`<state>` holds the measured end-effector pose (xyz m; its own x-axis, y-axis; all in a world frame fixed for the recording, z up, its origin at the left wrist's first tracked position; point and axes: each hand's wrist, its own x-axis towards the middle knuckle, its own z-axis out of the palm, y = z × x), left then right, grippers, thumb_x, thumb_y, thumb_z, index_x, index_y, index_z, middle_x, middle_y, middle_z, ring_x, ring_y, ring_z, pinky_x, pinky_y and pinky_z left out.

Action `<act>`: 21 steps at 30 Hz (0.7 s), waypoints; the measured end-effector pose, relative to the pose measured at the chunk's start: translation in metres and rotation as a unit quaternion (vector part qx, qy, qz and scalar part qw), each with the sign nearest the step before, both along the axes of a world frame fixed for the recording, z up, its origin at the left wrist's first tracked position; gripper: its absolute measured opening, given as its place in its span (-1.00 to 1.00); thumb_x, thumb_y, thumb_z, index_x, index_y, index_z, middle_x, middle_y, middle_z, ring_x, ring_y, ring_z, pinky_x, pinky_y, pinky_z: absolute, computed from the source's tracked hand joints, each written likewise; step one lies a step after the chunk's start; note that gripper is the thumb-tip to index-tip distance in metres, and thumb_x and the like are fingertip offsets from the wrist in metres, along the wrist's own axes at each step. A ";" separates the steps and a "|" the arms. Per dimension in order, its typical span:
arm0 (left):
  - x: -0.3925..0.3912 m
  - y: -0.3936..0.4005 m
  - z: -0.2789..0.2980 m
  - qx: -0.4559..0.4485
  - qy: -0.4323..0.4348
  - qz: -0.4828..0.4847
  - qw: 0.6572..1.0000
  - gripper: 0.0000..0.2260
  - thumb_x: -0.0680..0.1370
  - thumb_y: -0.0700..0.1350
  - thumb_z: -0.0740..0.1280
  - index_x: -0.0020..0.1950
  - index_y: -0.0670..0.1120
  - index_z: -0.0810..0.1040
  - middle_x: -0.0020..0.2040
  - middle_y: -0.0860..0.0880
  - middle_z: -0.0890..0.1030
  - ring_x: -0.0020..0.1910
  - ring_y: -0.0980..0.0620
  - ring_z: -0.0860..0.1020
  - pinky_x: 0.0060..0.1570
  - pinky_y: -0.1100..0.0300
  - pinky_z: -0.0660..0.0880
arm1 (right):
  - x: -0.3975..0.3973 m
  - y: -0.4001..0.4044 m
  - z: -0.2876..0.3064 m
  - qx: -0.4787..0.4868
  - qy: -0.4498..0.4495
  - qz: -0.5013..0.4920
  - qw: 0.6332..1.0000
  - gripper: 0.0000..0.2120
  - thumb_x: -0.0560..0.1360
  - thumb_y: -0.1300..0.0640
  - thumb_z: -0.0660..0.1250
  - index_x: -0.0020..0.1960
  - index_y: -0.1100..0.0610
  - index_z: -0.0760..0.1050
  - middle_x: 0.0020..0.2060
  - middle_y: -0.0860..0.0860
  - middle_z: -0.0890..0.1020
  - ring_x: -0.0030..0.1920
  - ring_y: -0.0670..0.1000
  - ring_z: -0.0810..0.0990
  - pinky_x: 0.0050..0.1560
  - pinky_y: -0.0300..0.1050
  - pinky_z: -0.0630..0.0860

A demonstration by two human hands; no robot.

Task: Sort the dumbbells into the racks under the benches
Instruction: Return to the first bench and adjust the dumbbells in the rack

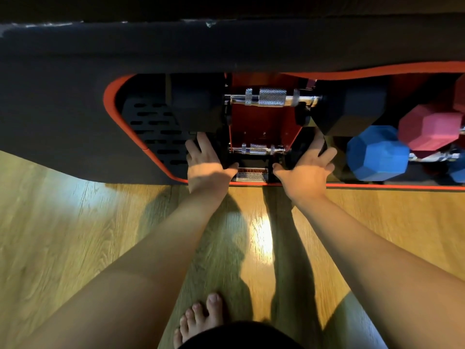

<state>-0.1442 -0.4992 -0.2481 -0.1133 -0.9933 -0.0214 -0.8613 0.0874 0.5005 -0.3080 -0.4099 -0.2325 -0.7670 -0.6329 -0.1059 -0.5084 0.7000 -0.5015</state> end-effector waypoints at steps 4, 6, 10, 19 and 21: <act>0.001 0.002 0.005 0.007 -0.008 -0.009 1.000 -0.09 0.25 0.12 0.59 0.40 -0.01 0.09 0.36 -0.15 0.27 0.33 -0.17 0.39 0.19 -0.02 0.45 | -0.001 0.001 0.000 -0.003 -0.008 0.006 1.000 -0.06 0.28 -0.09 0.54 0.41 -0.10 -0.04 0.24 0.14 0.18 0.18 0.30 0.30 0.22 0.19 0.38; 0.002 0.002 0.011 0.015 -0.004 -0.016 1.000 -0.06 0.25 0.11 0.60 0.42 -0.05 0.10 0.36 -0.14 0.28 0.33 -0.16 0.39 0.18 -0.03 0.45 | -0.005 0.003 0.003 0.005 -0.010 0.027 1.000 -0.03 0.28 -0.15 0.54 0.44 -0.05 -0.03 0.24 0.15 0.20 0.18 0.29 0.30 0.24 0.15 0.35; 0.004 0.008 0.020 0.067 -0.054 -0.033 0.996 -0.02 0.33 0.27 0.46 0.51 -0.17 0.07 0.45 -0.21 0.26 0.41 -0.19 0.28 0.34 -0.07 0.36 | -0.024 0.019 0.014 0.023 0.008 0.087 0.996 -0.04 0.28 -0.34 0.45 0.42 0.15 0.11 0.22 0.15 0.29 0.19 0.24 0.34 0.23 0.10 0.34; -0.030 0.059 0.072 0.175 -0.252 -0.122 0.944 -0.09 0.39 0.41 0.26 0.49 -0.22 0.22 0.50 -0.30 0.15 0.48 -0.24 0.16 0.35 -0.18 0.30 | -0.111 0.097 0.045 -0.108 0.039 0.145 0.983 -0.65 0.46 -0.17 0.39 0.01 0.11 0.55 -0.07 0.00 0.59 0.02 0.05 0.55 0.04 0.04 0.52; -0.045 0.068 0.099 0.231 -0.275 -0.179 0.916 -0.29 0.37 0.47 0.18 0.19 -0.08 0.53 0.25 -0.19 0.51 0.22 -0.18 0.48 0.17 -0.01 0.47 | -0.135 0.115 0.054 -0.138 0.064 0.126 0.980 -0.72 0.47 -0.12 0.39 -0.11 0.11 0.56 -0.18 -0.06 0.59 -0.10 0.01 0.56 -0.02 -0.01 0.51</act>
